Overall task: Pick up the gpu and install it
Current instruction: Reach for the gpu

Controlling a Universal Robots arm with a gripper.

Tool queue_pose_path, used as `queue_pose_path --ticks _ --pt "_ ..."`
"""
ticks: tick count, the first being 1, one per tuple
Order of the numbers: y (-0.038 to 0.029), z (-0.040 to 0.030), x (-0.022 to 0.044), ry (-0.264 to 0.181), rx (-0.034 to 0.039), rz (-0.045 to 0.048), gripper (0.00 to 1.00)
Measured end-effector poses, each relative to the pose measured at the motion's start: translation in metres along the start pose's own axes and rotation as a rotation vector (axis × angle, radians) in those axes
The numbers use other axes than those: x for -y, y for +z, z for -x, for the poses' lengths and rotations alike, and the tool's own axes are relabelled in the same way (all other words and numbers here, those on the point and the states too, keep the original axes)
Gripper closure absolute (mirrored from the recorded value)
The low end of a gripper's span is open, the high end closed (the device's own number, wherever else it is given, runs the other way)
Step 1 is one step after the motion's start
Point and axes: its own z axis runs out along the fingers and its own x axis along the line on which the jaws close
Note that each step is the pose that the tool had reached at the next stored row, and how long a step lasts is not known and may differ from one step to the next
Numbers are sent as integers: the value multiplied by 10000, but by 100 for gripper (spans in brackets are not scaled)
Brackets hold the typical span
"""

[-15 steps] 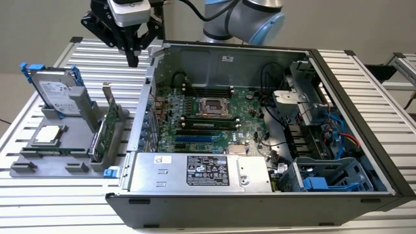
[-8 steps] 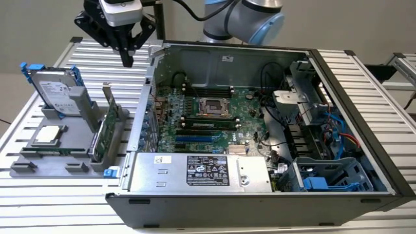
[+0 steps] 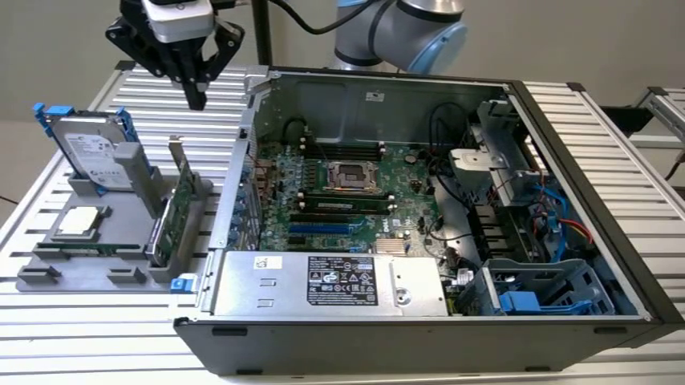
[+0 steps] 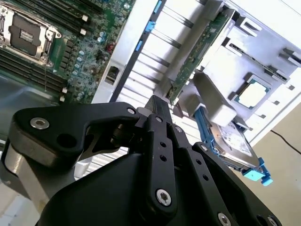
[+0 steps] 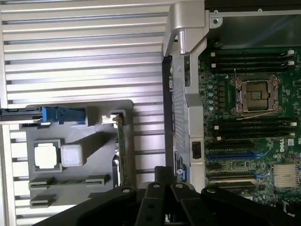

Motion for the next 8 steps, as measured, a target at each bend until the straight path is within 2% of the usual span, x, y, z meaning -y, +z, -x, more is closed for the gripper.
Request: queue_pose_path --ticks 8 --pt "-4 -195 14 0 0 0 100"
